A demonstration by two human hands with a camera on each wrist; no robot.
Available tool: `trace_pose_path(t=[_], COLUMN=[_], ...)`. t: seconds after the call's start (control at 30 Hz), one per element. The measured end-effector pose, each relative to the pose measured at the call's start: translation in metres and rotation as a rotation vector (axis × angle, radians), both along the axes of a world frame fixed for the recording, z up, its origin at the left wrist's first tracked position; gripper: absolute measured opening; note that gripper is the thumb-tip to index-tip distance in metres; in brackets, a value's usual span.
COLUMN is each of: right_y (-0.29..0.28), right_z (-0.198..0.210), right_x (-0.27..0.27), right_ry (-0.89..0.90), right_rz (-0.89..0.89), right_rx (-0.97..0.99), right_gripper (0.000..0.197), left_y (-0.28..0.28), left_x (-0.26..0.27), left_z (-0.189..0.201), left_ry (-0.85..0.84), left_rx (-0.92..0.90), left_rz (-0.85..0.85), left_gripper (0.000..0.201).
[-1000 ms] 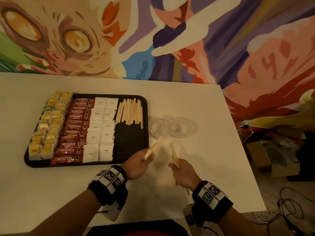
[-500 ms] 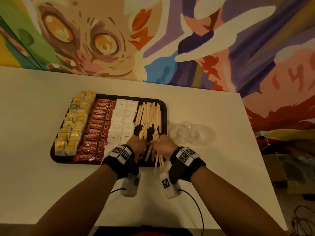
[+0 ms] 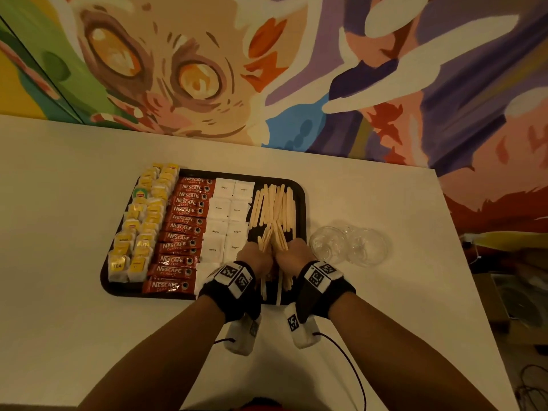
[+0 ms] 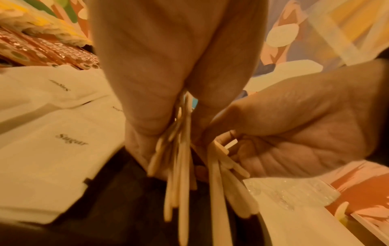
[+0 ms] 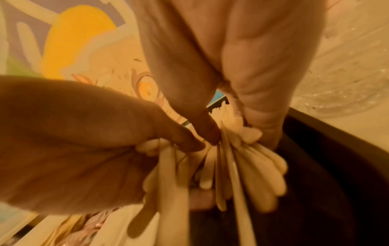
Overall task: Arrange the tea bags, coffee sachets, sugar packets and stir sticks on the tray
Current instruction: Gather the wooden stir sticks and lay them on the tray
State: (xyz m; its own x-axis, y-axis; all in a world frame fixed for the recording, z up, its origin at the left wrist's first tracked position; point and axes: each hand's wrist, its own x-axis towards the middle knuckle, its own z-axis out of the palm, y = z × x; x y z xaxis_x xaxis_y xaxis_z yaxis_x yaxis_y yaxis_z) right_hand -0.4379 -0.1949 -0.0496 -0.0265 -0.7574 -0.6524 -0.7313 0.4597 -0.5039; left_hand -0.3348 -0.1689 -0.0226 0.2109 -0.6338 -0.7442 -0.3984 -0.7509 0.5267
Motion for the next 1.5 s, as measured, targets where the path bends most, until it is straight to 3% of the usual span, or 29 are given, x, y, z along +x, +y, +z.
trace_pose_path(t=[0.1, 0.23, 0.53, 0.63, 0.77, 0.9, 1.07, 1.2, 1.37, 1.5], right_y=[0.004, 0.011, 0.021, 0.027, 0.042, 0.049, 0.053, 0.058, 0.061, 0.065], right_z=[-0.006, -0.016, 0.001, 0.016, 0.035, 0.045, 0.043, 0.034, 0.029, 0.028], right_x=[-0.002, 0.000, 0.007, 0.007, 0.002, 0.000, -0.008, -0.010, -0.009, -0.008], right_ry=[0.018, 0.039, 0.196, 0.229, 0.292, 0.362, 0.392, 0.339, 0.265, 0.207], right_rz=[-0.050, -0.089, -0.062, 0.054, 0.258, 0.407, 0.722, 0.669, 0.472, 0.370], right_rx=[-0.049, -0.111, -0.170, -0.198, -0.294, -0.340, -0.374, -0.390, -0.346, -0.320], right_gripper=[0.022, 0.029, 0.032, 0.041, 0.048, 0.041, 0.048, 0.031, 0.054, 0.049], left_y=[0.003, 0.008, 0.016, 0.019, 0.023, 0.033, 0.042, 0.045, 0.047, 0.047], left_x=[-0.001, -0.004, -0.003, -0.002, 0.001, 0.004, 0.009, 0.015, 0.020, 0.020], left_z=[-0.005, -0.009, -0.012, -0.010, -0.008, -0.011, -0.013, -0.012, -0.008, -0.008], left_ry=[-0.044, -0.057, -0.184, -0.268, -0.366, -0.586, -0.690, -0.717, -0.725, -0.660], left_rx=[-0.024, -0.042, -0.189, -0.216, -0.297, -0.369, -0.393, -0.386, -0.379, -0.429], left_rz=[0.016, 0.005, -0.109, -0.179, -0.393, -0.843, -0.971, -0.918, -0.866, -0.927], left_gripper=[0.026, 0.033, 0.025, 0.032, 0.021, 0.059, 0.077, 0.074, 0.066, 0.065])
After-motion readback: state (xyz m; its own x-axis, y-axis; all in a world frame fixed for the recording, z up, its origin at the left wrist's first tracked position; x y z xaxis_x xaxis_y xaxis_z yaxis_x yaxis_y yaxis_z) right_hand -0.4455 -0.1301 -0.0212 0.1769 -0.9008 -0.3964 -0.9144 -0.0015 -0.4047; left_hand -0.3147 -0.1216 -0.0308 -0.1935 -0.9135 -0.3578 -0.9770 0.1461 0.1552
